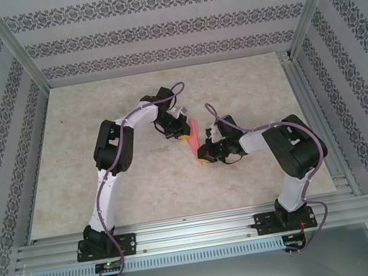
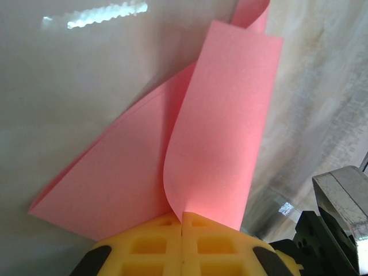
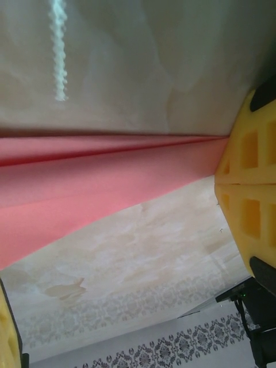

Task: Fold a paper plane with a square sheet of paper (pick it up from the middle)
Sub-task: Fold the wing for the fifth time at the center of the table.

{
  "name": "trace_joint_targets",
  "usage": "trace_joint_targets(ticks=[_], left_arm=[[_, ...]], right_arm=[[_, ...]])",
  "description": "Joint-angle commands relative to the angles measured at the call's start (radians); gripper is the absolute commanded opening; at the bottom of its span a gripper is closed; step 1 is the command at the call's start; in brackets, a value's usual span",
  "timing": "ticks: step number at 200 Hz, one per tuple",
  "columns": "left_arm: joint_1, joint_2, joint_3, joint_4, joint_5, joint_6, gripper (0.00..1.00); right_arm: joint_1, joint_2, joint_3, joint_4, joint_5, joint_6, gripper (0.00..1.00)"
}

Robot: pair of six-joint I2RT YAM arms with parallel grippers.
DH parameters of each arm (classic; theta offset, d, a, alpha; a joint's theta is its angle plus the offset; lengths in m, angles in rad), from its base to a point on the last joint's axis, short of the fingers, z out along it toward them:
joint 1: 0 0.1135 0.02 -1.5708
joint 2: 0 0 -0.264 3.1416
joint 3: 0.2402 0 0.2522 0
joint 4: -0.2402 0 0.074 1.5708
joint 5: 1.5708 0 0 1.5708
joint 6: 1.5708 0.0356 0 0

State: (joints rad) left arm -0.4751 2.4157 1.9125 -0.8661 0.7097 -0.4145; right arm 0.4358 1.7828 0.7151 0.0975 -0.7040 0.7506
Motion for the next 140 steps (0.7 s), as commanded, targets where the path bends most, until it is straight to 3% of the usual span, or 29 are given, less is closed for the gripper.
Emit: trace_joint_targets(ticks=[1,32,75,140], left_arm=[[0.019,0.042,0.021,-0.030,-0.038,0.032,0.08],[0.020,0.045,0.022,-0.031,-0.039,0.034,0.08],[0.020,0.045,0.025,-0.035,-0.038,0.036,0.08],[0.020,0.046,0.026,-0.036,-0.039,0.039,0.08]], right_arm=[[-0.012,-0.069,0.003,-0.031,0.018,0.008,0.07],[-0.018,-0.113,0.021,-0.088,0.008,-0.014,0.07],[-0.013,-0.067,-0.039,-0.038,0.006,0.007,0.07],[0.017,-0.010,0.017,-0.253,0.146,-0.082,0.07]])
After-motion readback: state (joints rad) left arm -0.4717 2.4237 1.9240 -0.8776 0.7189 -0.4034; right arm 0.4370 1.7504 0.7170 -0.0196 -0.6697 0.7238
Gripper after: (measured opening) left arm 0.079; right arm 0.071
